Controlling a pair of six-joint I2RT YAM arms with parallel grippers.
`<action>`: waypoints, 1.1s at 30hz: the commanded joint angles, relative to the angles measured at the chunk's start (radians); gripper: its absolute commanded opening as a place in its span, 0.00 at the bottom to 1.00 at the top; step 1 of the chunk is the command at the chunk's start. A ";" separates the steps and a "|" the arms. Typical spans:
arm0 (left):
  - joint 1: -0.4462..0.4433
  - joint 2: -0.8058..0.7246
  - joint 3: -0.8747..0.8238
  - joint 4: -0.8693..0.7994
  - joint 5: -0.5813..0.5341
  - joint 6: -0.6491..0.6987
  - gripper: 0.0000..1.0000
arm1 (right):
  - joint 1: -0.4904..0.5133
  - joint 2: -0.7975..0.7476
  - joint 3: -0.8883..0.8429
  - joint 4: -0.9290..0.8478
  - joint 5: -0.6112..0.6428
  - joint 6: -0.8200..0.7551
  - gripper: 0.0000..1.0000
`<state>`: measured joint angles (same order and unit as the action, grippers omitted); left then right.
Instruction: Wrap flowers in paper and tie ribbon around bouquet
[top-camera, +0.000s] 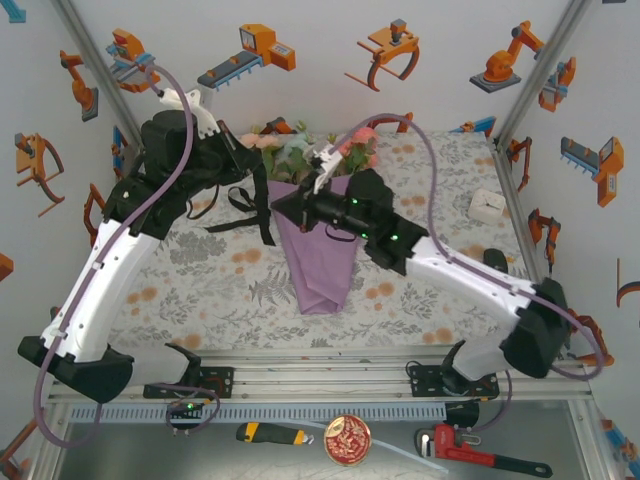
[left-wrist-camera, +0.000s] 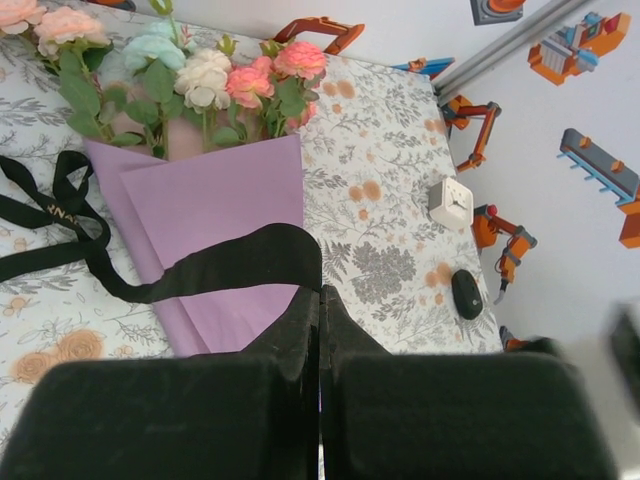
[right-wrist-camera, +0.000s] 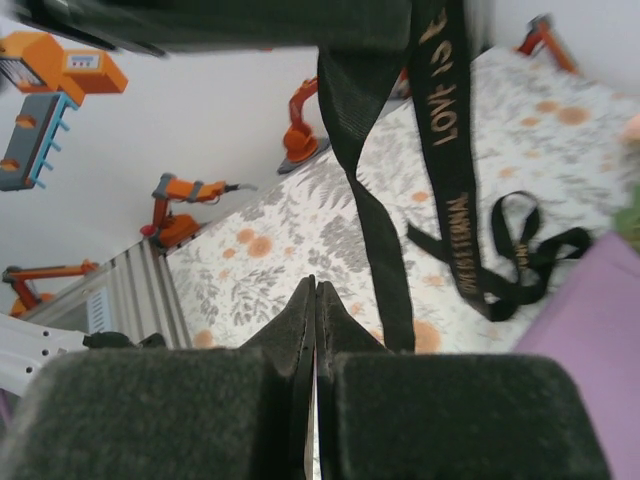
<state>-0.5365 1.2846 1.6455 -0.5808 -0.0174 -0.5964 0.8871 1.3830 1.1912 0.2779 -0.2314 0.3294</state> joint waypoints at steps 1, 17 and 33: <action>-0.012 -0.029 -0.012 0.069 0.042 -0.031 0.00 | -0.002 -0.074 -0.029 -0.036 0.127 -0.078 0.26; -0.071 -0.034 0.035 0.045 -0.004 -0.010 0.00 | -0.006 0.136 0.162 0.096 -0.082 0.000 0.00; 0.168 -0.194 -0.342 0.012 -0.317 0.010 0.43 | -0.087 -0.577 -0.121 -0.470 0.442 -0.168 0.00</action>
<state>-0.4335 1.0908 1.4094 -0.5461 -0.2707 -0.5323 0.8139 0.8497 1.1336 -0.0586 0.0437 0.1913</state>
